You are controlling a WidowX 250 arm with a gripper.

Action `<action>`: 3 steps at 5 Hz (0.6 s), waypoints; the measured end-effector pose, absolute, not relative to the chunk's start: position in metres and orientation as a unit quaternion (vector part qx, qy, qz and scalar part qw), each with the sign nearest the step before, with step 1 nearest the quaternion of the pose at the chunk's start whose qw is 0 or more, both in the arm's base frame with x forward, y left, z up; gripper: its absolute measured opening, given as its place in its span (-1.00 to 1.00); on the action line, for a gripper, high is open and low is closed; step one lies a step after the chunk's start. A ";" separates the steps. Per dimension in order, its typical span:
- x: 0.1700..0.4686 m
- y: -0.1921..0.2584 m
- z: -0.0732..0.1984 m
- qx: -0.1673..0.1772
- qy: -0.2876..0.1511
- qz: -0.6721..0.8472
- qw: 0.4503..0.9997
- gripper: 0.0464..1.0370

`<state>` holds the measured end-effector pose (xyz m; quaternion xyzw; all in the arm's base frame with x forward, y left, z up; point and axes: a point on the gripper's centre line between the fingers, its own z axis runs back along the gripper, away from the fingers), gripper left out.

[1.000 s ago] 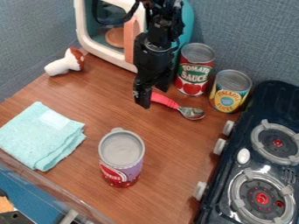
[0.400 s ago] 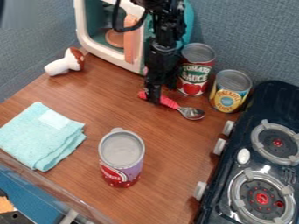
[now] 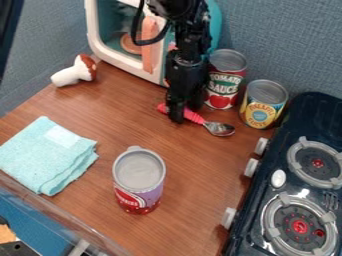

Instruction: Pick the red spoon and put it on the blue cloth

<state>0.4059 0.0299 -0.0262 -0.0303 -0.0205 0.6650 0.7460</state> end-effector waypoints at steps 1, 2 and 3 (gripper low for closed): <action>0.401 0.031 -0.028 -0.025 -0.028 0.668 0.743 -0.06; 0.396 0.027 -0.027 -0.020 -0.036 0.664 0.747 -0.28; 0.389 0.022 -0.025 -0.014 -0.035 0.657 0.753 -0.28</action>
